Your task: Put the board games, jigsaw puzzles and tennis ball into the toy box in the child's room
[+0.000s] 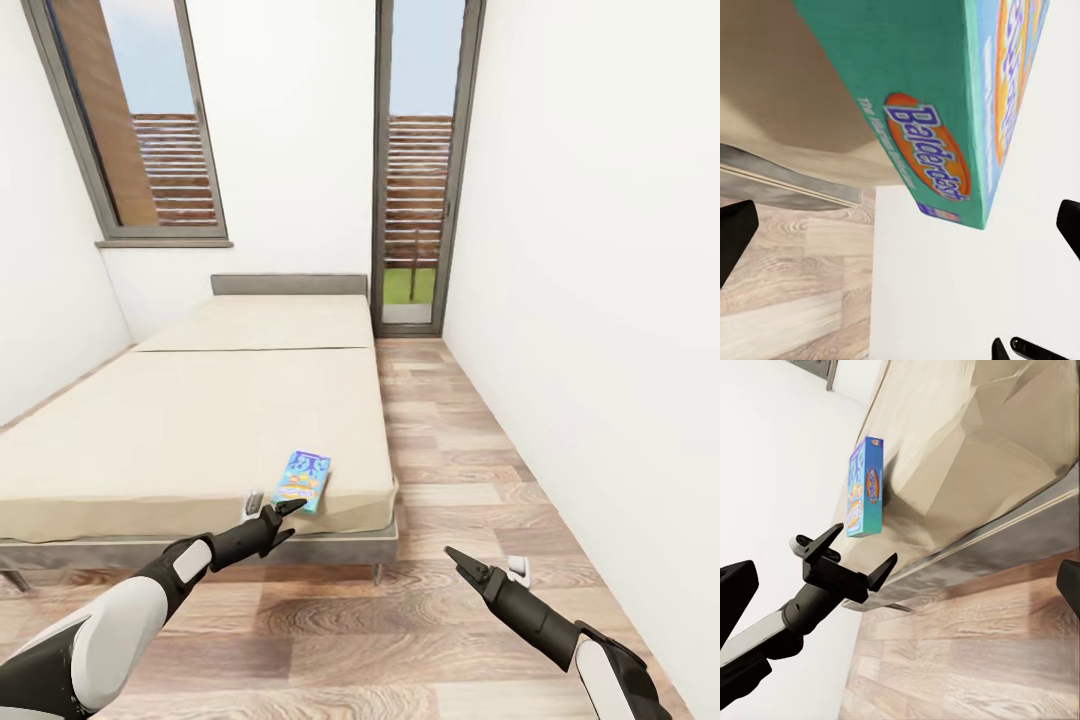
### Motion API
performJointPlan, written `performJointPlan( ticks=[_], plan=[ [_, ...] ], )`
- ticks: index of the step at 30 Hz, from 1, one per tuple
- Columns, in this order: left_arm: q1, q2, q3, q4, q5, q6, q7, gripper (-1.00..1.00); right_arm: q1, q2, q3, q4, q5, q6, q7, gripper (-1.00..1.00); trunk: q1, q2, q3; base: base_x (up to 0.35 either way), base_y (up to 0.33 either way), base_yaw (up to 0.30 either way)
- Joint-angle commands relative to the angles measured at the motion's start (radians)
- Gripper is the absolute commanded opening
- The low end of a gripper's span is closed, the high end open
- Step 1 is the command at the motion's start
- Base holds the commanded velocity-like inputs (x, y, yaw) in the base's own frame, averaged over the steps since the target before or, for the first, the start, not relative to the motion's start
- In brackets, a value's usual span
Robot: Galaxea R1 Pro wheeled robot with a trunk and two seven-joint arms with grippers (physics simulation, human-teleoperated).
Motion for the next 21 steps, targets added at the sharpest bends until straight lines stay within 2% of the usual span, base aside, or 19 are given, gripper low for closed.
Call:
performJointPlan(
  ticks=[1, 8, 21],
  plan=[
    [0.0, 0.0, -0.005, 0.0, 0.01, 0.008, 0.0, 1.0, -0.001, 0.0, -0.001, 0.0, -0.004, 0.006, 0.001, 1.0, 0.0, 0.0, -0.001, 0.0, -0.156, 0.0],
    [0.0, 0.0, -0.005, 0.0, 0.01, 0.006, 0.0, 1.0, -0.001, -0.001, -0.001, 0.0, -0.004, 0.007, 0.001, 1.0, 0.0, 0.0, -0.001, 0.0, -0.07, 0.0],
    [0.0, 0.0, -0.005, 0.0, 0.01, 0.005, 0.0, 1.0, -0.001, -0.002, -0.001, 0.0, -0.004, 0.008, 0.001, 1.0, 0.0, 0.0, -0.001, 0.0, -0.009, 0.0]
  ],
)
